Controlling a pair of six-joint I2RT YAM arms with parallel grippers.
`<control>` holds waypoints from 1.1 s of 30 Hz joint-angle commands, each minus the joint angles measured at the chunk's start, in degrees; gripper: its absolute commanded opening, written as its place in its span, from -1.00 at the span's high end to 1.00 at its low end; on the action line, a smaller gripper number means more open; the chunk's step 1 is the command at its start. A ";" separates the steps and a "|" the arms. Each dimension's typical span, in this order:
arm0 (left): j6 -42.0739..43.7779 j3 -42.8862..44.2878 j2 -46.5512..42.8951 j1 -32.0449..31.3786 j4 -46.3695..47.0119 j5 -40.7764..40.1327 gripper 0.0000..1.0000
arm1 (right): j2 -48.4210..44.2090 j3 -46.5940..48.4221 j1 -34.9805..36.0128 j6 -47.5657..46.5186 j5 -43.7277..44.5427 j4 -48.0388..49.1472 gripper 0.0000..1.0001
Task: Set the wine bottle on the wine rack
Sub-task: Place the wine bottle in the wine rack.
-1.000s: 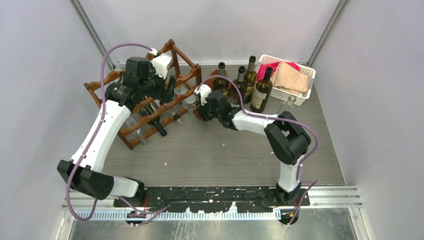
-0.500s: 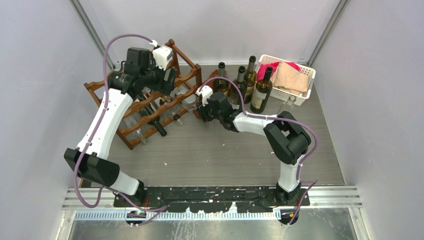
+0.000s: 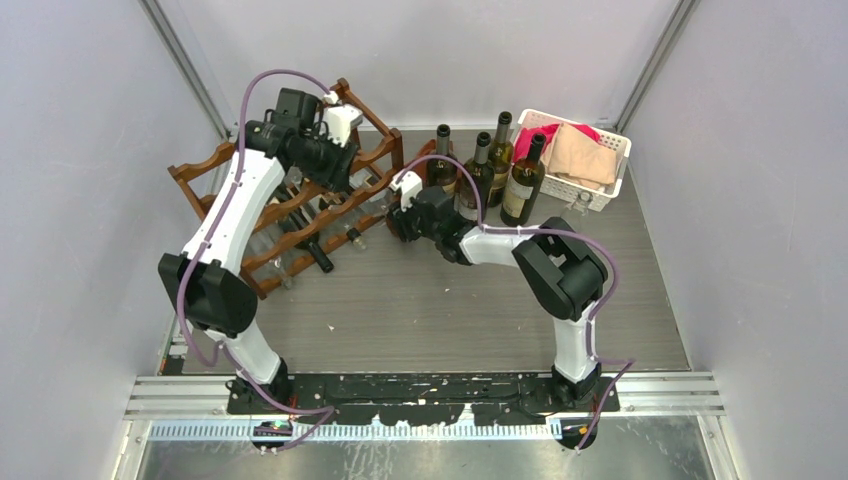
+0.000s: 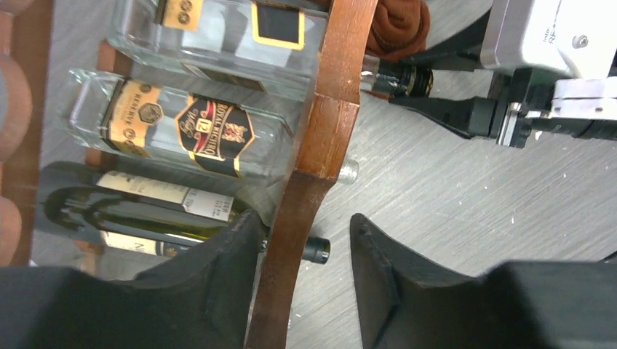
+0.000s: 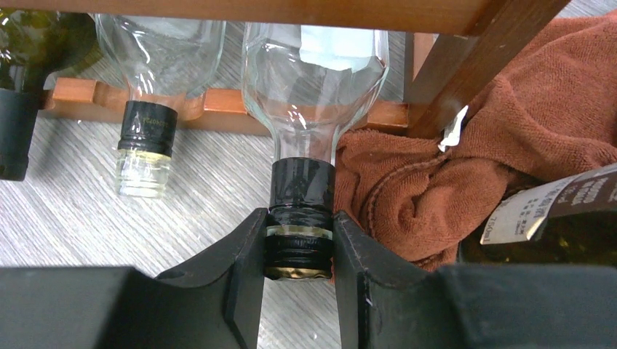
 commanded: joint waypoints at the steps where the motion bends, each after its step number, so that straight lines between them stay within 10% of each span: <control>1: 2.67 3.57 1.41 0.48 -4.07 2.45 0.16 | 2.97 1.68 -0.09 0.36 1.03 0.33 0.98; 11: 3.39 3.78 2.69 0.61 -5.11 3.21 0.71 | 3.26 3.05 0.51 1.24 0.48 -4.72 0.98; 33: 2.72 3.67 3.22 1.10 -5.56 5.90 0.77 | 8.48 3.41 2.86 12.12 2.63 -6.42 0.98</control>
